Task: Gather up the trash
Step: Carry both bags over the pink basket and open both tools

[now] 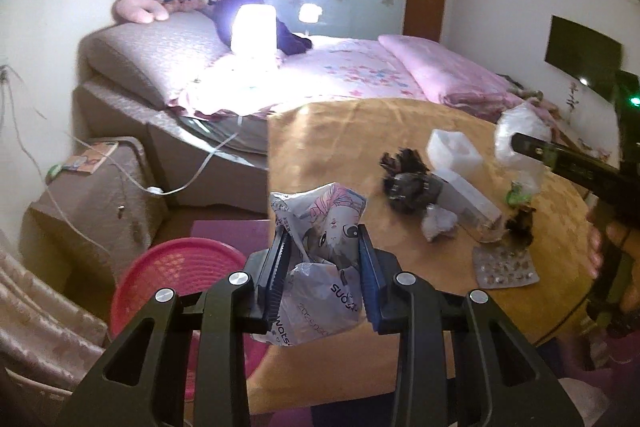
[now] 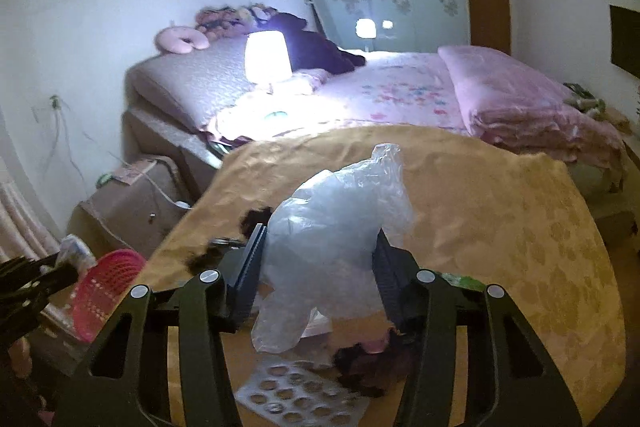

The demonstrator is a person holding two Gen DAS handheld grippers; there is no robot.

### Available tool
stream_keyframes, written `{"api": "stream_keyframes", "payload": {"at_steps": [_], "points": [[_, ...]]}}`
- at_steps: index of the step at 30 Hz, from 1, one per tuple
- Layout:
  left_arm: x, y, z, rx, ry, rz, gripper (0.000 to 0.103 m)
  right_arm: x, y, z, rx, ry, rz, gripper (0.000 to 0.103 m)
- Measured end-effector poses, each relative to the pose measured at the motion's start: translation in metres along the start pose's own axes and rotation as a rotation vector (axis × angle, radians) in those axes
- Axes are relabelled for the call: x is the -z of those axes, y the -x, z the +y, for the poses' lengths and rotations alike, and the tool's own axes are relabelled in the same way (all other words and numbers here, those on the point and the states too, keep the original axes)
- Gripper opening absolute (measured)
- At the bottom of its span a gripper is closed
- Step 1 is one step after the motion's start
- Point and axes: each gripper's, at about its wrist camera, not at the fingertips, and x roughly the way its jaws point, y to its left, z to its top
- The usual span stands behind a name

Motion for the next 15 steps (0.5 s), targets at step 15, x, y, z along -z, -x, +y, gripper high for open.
{"api": "stream_keyframes", "payload": {"at_steps": [15], "points": [[0.015,0.008,0.068,-0.196,0.136,0.013,0.031,-0.001,-0.009,0.071,-0.16,0.085,0.039,0.049]]}}
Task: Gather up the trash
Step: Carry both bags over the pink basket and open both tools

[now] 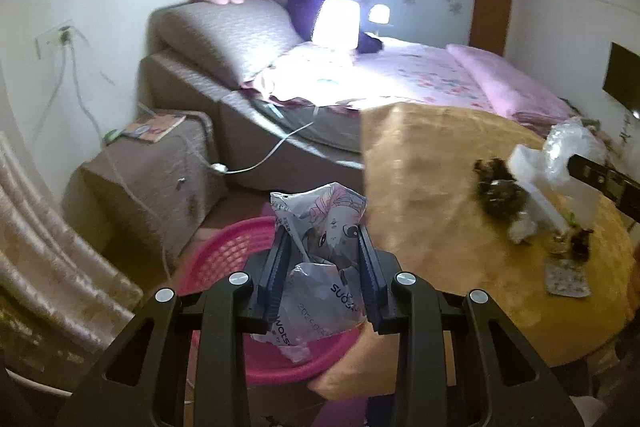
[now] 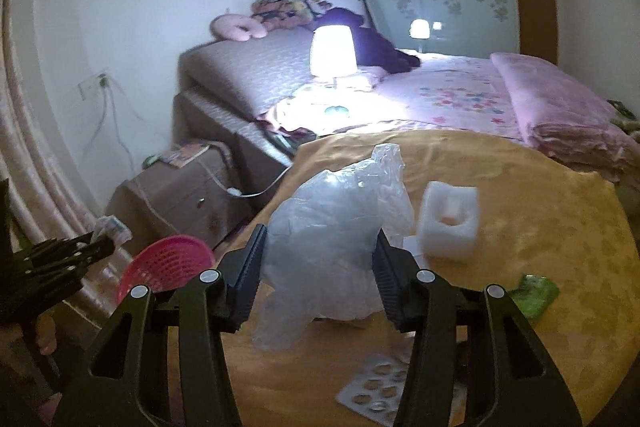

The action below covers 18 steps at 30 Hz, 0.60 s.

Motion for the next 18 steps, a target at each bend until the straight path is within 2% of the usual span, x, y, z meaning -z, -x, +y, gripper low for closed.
{"api": "stream_keyframes", "payload": {"at_steps": [8,18], "points": [[0.006,-0.014,0.026,-0.064,0.041,0.014,0.031,0.002,-0.023,0.05,-0.078,0.074,0.048,0.049],[0.013,-0.035,0.051,-0.135,0.101,0.053,0.031,0.004,-0.077,0.109,-0.213,0.121,0.159,0.049]]}}
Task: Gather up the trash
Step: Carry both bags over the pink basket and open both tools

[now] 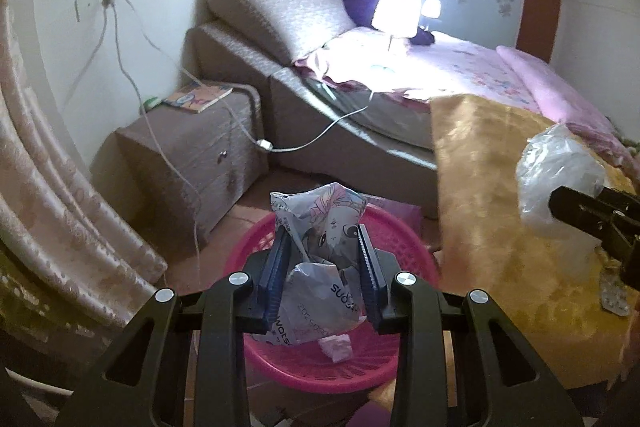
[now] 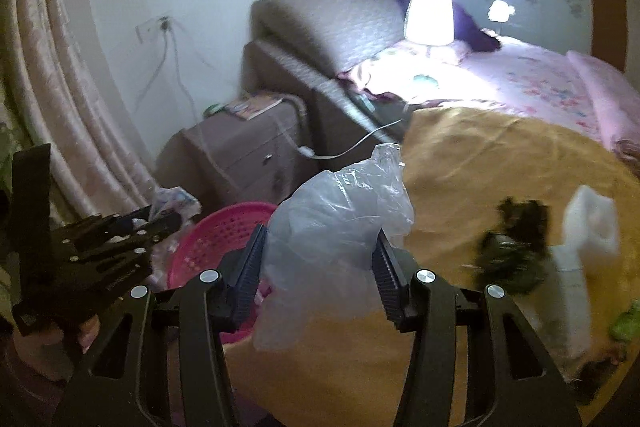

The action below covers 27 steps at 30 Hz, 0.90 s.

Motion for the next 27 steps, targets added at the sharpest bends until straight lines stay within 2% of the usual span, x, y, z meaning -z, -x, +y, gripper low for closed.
{"api": "stream_keyframes", "payload": {"at_steps": [5,17,21,24,27], "points": [[0.005,-0.018,0.007,-0.031,0.005,0.036,0.031,-0.001,-0.025,0.015,-0.037,0.027,0.044,0.049],[0.014,-0.042,0.011,-0.042,0.016,0.11,0.032,0.002,-0.062,0.029,-0.064,0.065,0.122,0.051],[0.013,-0.046,0.013,-0.054,0.016,0.119,0.035,0.003,-0.068,0.029,-0.078,0.05,0.136,0.056],[0.014,-0.047,0.014,-0.06,0.016,0.122,0.04,0.001,-0.069,0.029,-0.085,0.044,0.141,0.061],[0.014,-0.047,0.015,-0.063,0.02,0.118,0.049,0.001,-0.068,0.029,-0.089,0.046,0.139,0.066]]}}
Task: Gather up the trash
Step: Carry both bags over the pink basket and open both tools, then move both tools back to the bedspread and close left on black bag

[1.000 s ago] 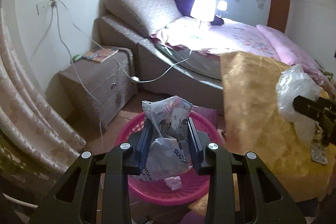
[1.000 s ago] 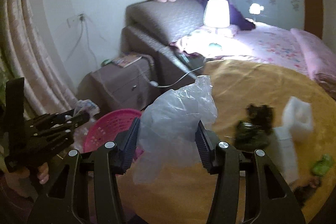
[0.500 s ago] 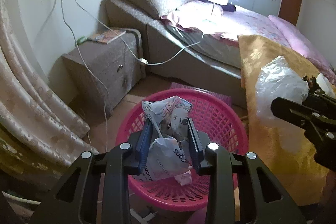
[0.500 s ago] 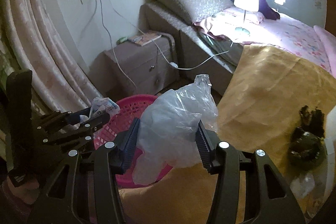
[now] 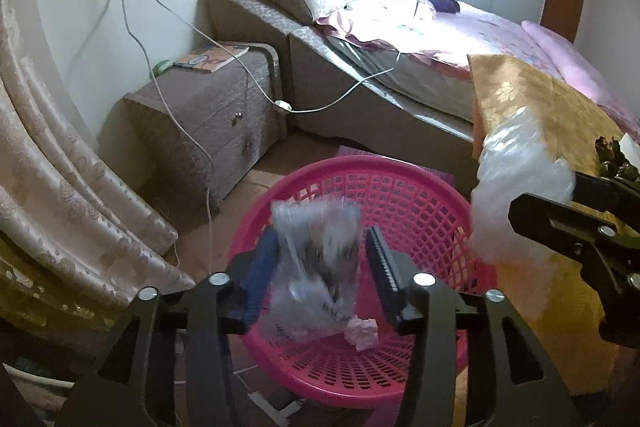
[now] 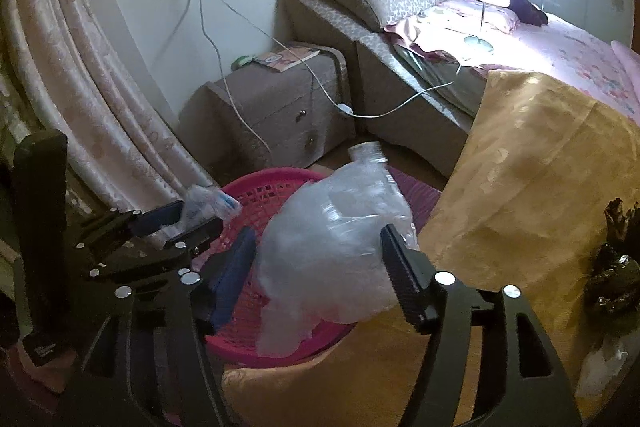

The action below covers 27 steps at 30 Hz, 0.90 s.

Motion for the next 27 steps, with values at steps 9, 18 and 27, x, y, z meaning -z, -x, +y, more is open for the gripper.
{"api": "stream_keyframes", "payload": {"at_steps": [9,18,27], "points": [[-0.001,0.003,0.006,-0.008,0.019,-0.012,0.059,0.001,0.009,-0.009,0.018,-0.031,-0.026,0.068],[-0.004,0.013,0.003,-0.015,0.023,-0.046,0.07,0.011,0.032,-0.02,0.046,-0.061,-0.072,0.068],[-0.003,0.028,-0.017,0.022,-0.021,-0.086,0.074,0.032,0.074,-0.041,0.098,-0.128,-0.133,0.069]]}}
